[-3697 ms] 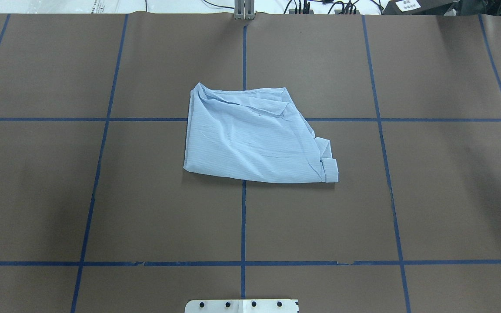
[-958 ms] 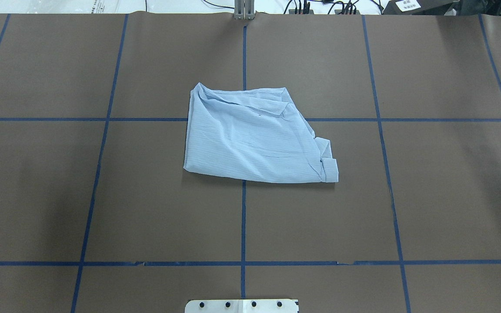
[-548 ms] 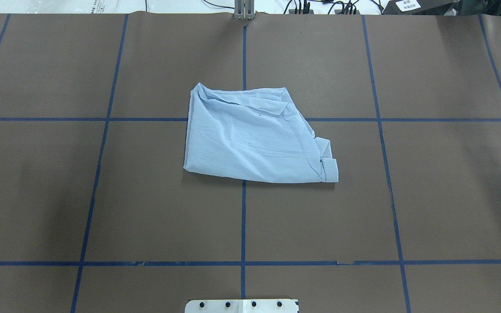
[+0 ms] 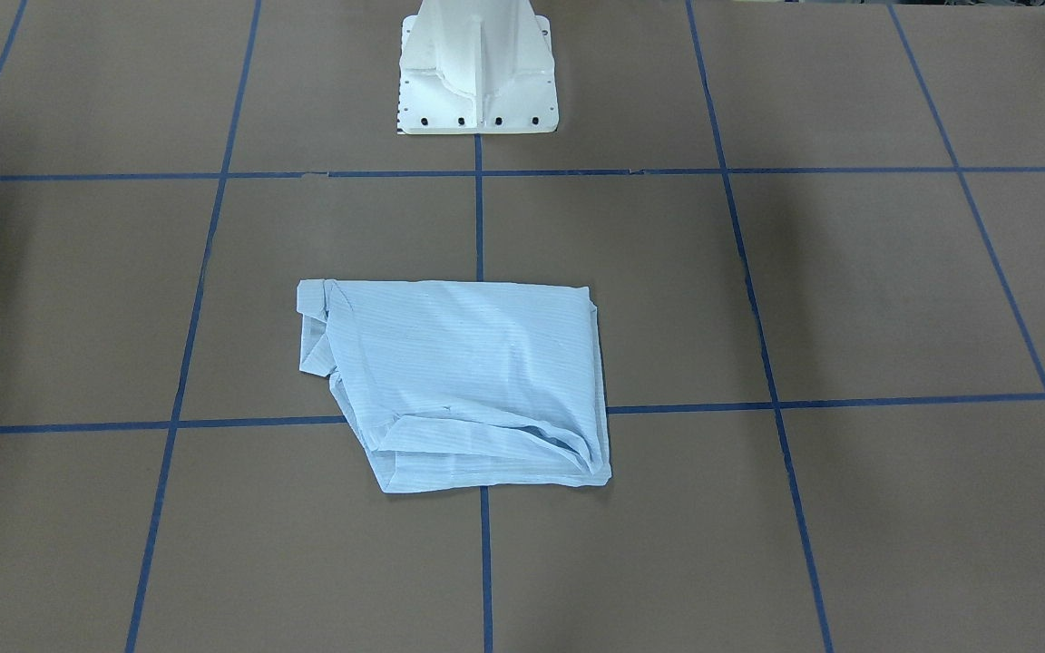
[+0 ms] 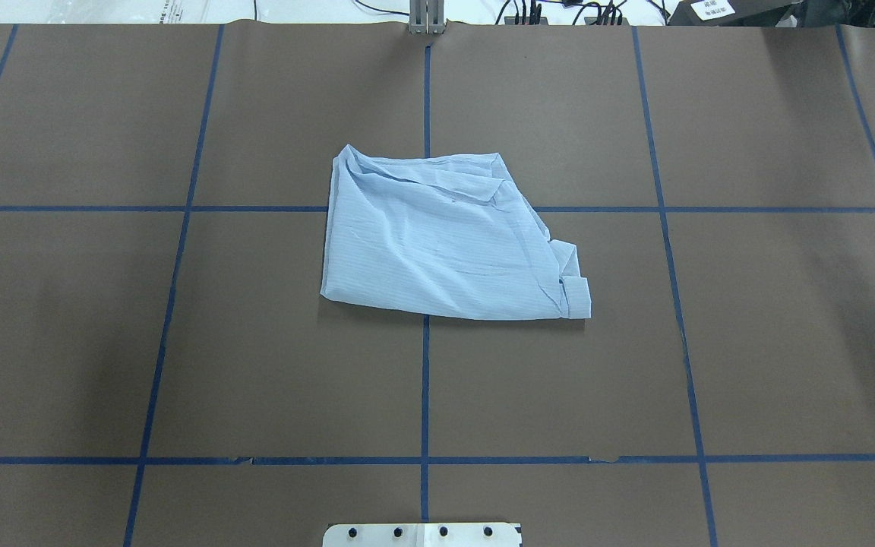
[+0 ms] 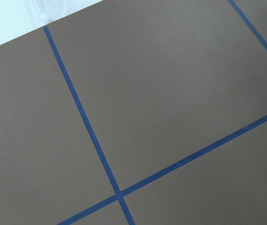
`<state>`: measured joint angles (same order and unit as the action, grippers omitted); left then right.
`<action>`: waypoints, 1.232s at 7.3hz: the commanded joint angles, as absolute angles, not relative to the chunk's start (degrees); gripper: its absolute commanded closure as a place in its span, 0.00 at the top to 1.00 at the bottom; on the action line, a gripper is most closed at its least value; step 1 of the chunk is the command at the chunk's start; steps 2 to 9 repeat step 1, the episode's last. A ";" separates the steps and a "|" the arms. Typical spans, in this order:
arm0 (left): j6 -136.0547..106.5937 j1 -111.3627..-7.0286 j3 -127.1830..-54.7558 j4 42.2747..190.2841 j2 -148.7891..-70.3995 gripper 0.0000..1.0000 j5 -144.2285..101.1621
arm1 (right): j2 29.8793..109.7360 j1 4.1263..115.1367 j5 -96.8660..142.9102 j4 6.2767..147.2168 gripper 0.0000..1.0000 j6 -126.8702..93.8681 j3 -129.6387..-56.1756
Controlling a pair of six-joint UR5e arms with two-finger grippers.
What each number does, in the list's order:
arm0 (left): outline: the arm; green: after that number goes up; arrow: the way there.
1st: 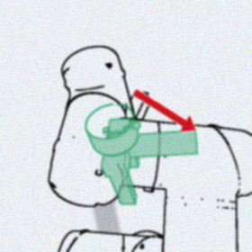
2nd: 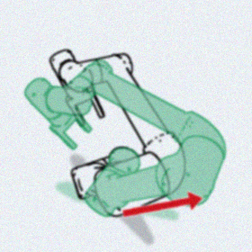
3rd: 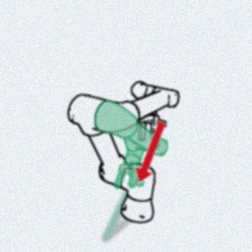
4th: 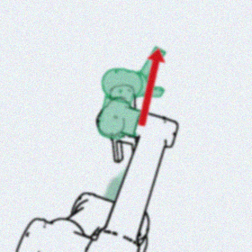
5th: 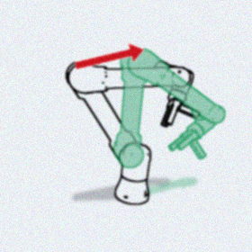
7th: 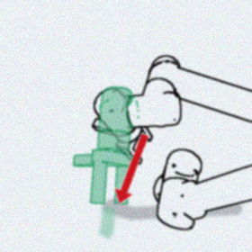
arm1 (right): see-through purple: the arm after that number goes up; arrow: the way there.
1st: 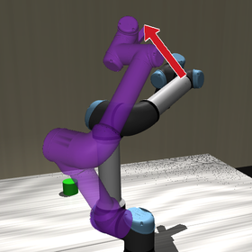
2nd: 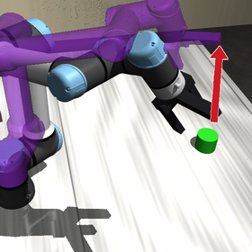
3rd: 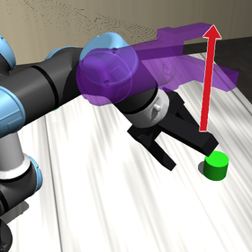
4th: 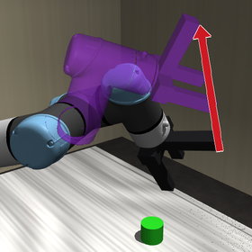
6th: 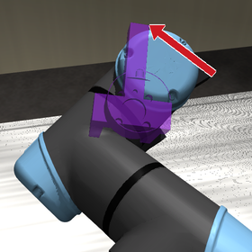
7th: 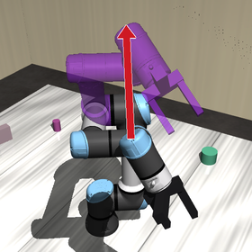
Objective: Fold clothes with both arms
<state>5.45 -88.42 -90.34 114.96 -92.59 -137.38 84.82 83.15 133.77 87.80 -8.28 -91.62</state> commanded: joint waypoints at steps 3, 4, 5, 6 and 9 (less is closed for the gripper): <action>5.45 -88.33 -90.26 114.96 -92.72 1.00 -137.37 | 84.81 83.14 133.68 87.63 1.00 -8.35 -91.58; 5.45 -88.33 -90.26 114.96 -92.72 1.00 -137.37 | 84.81 83.14 133.68 87.63 1.00 -8.35 -91.58; 5.45 -88.33 -90.26 114.96 -92.72 1.00 -137.37 | 84.81 83.14 133.68 87.63 1.00 -8.35 -91.58; 5.45 -88.33 -90.26 114.96 -92.72 1.00 -137.37 | 84.81 83.14 133.68 87.63 1.00 -8.35 -91.58; 5.45 -88.33 -90.26 114.96 -92.72 1.00 -137.37 | 84.81 83.14 133.68 87.63 1.00 -8.35 -91.58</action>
